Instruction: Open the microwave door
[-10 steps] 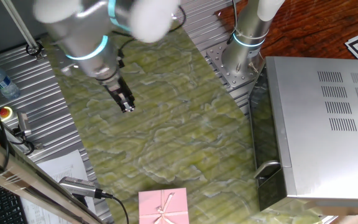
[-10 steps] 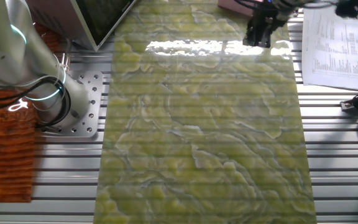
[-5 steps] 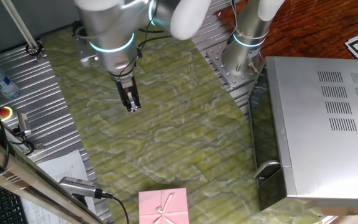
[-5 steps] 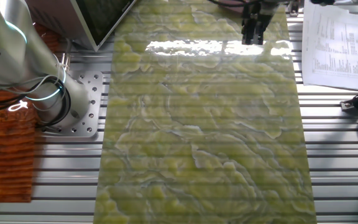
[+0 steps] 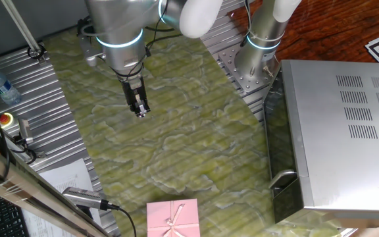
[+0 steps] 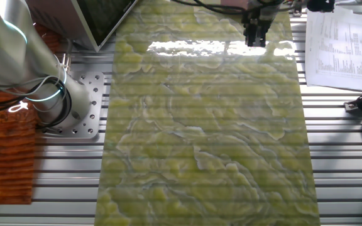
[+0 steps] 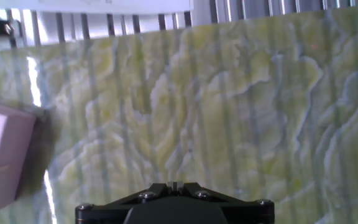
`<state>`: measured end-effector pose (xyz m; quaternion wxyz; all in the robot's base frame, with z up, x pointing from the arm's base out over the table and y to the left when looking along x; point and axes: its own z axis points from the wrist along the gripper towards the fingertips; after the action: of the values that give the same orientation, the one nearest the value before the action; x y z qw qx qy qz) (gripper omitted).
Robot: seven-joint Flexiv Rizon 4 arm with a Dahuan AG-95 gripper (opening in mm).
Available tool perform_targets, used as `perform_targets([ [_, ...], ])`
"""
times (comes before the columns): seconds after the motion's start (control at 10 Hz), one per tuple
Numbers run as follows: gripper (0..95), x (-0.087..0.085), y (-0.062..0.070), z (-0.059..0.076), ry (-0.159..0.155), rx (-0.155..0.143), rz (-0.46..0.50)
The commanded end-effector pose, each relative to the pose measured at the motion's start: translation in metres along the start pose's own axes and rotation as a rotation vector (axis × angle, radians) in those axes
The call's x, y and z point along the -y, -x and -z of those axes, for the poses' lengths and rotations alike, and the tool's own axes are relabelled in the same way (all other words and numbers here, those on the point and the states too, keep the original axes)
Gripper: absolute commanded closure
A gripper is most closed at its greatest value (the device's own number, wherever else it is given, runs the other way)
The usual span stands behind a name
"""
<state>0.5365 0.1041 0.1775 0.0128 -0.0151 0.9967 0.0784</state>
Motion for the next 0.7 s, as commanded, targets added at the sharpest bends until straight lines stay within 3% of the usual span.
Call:
perform_targets([
  [0.1,95.0,-0.0009,0.0009,0.0005,-0.092,-0.064,0.521],
  [0.3,95.0,-0.0011,0.0007,0.0009,-0.099,-0.065,0.468],
  [0.5,95.0,-0.0012,0.0007,0.0009,-0.096,-0.050,0.353],
  [0.6,95.0,-0.0012,0.0007,0.0009,-0.098,-0.046,0.290],
  [0.7,95.0,-0.0011,0.0009,0.0007,-0.104,-0.059,0.158],
])
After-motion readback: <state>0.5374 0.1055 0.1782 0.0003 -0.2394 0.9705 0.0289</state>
